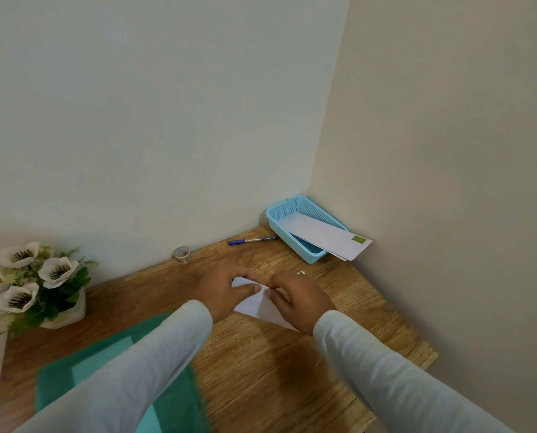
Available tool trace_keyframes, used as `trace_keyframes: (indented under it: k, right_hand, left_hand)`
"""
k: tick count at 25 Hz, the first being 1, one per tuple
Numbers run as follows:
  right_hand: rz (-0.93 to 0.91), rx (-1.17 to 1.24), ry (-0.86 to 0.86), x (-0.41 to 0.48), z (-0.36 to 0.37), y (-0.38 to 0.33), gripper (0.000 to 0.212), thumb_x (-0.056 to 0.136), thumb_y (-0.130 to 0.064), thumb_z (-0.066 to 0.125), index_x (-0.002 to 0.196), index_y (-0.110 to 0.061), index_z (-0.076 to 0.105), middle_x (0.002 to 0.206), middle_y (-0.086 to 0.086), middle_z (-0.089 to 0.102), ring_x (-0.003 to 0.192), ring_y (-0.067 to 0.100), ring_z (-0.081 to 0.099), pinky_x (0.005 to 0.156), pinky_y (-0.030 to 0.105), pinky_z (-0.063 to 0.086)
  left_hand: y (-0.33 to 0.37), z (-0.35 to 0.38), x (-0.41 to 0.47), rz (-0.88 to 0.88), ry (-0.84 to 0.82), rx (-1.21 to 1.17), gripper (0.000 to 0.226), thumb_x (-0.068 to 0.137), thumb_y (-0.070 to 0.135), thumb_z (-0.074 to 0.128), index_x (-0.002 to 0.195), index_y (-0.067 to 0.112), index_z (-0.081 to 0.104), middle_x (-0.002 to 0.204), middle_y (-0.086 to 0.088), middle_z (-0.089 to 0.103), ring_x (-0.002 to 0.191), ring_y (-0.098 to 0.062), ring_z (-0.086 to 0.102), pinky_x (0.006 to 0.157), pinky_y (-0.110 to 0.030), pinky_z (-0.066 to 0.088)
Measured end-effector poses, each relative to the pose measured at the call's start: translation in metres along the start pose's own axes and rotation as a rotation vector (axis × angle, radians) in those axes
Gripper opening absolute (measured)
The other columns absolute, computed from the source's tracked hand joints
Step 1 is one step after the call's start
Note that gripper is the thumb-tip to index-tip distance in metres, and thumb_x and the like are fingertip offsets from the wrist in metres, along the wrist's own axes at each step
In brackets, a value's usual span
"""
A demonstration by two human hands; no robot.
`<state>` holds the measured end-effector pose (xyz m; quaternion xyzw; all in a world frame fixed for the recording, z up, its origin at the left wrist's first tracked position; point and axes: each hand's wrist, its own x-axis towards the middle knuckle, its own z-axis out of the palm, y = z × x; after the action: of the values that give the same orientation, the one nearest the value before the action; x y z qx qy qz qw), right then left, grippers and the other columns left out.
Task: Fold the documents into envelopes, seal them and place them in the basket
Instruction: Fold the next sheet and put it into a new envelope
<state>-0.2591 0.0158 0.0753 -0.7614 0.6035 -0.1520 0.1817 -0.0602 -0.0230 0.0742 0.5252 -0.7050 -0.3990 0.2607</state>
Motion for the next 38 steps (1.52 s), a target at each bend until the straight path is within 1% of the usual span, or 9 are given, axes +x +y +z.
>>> trace_keyframes:
  k: [6,11,19,24,27,30,33,36,38]
  right_hand:
    - [-0.104,0.139,0.144,0.004,-0.004,-0.008,0.021,0.104,-0.035,0.056,0.095,-0.023,0.070,0.090,-0.007,0.070,0.083,0.010,0.060,0.074,0.025,0.038]
    - [-0.095,0.144,0.135,0.003,-0.008,-0.010,0.020,0.103,-0.035,0.056,0.096,-0.023,0.069,0.091,-0.008,0.068,0.084,0.009,0.058,0.072,0.021,0.039]
    - [0.075,0.128,0.045,-0.011,-0.020,0.030,0.017,0.104,-0.039,0.054,0.103,-0.026,0.065,0.104,-0.007,0.067,0.098,0.012,0.063,0.080,0.027,0.056]
    - [0.114,0.201,0.117,-0.009,-0.030,0.045,0.016,0.102,-0.036,0.059,0.101,-0.024,0.070,0.103,-0.007,0.070,0.098,0.010,0.065,0.079,0.023,0.054]
    - [0.149,0.328,0.238,-0.003,-0.042,0.040,0.011,0.098,-0.039,0.066,0.094,-0.030,0.071,0.098,-0.015,0.069,0.093,0.008,0.064,0.078,0.025,0.056]
    - [0.081,0.365,0.292,0.004,-0.057,0.024,0.007,0.097,-0.035,0.069,0.095,-0.030,0.073,0.097,-0.016,0.070,0.096,0.006,0.063,0.081,0.025,0.056]
    - [-0.088,0.307,0.238,0.011,-0.063,0.000,0.010,0.098,-0.027,0.067,0.099,-0.025,0.076,0.097,-0.013,0.071,0.095,0.005,0.064,0.082,0.024,0.054]
    - [-0.240,0.256,0.234,0.014,-0.060,-0.021,0.013,0.099,-0.024,0.065,0.102,-0.022,0.077,0.097,-0.011,0.072,0.093,0.006,0.064,0.081,0.021,0.051]
    - [-0.232,0.321,0.316,0.016,-0.063,-0.021,0.014,0.099,-0.023,0.066,0.108,-0.023,0.076,0.102,-0.011,0.072,0.098,0.004,0.064,0.086,0.019,0.050]
  left_hand:
    - [0.022,-0.015,-0.002,0.113,0.055,-0.089,0.014,0.083,0.029,0.083,0.095,0.035,0.078,0.094,0.021,0.075,0.100,0.003,0.065,0.097,-0.029,0.047]
    - [0.027,-0.024,-0.003,0.167,0.046,-0.095,0.009,0.081,0.024,0.084,0.087,0.031,0.081,0.091,0.018,0.077,0.093,0.000,0.069,0.096,-0.035,0.054]
    - [0.008,-0.049,-0.005,0.104,0.181,-0.208,0.011,0.082,0.018,0.084,0.083,0.028,0.082,0.091,0.013,0.078,0.091,-0.003,0.070,0.092,-0.031,0.051]
    - [-0.008,-0.054,-0.010,0.072,0.211,-0.205,0.012,0.084,0.018,0.081,0.089,0.029,0.082,0.092,0.014,0.078,0.093,-0.003,0.070,0.093,-0.035,0.054]
    - [-0.023,-0.055,-0.015,0.002,0.110,-0.003,0.016,0.088,0.021,0.079,0.089,0.037,0.080,0.091,0.022,0.075,0.091,0.003,0.068,0.092,-0.035,0.057]
    - [-0.025,-0.053,-0.020,0.019,0.006,0.245,0.014,0.087,0.036,0.078,0.095,0.047,0.074,0.097,0.025,0.073,0.094,0.007,0.065,0.091,-0.034,0.057]
    - [0.008,-0.042,-0.016,0.163,0.002,0.216,0.030,0.085,0.050,0.076,0.115,0.044,0.072,0.108,0.028,0.069,0.101,0.010,0.060,0.089,-0.024,0.053]
    - [0.042,-0.031,-0.009,0.291,0.065,0.092,0.012,0.088,0.036,0.076,0.100,0.039,0.078,0.087,0.023,0.070,0.081,-0.002,0.063,0.073,-0.030,0.055]
    - [0.047,-0.032,-0.004,0.253,0.112,-0.036,0.010,0.090,0.028,0.076,0.092,0.037,0.079,0.085,0.020,0.073,0.079,-0.007,0.066,0.074,-0.033,0.056]
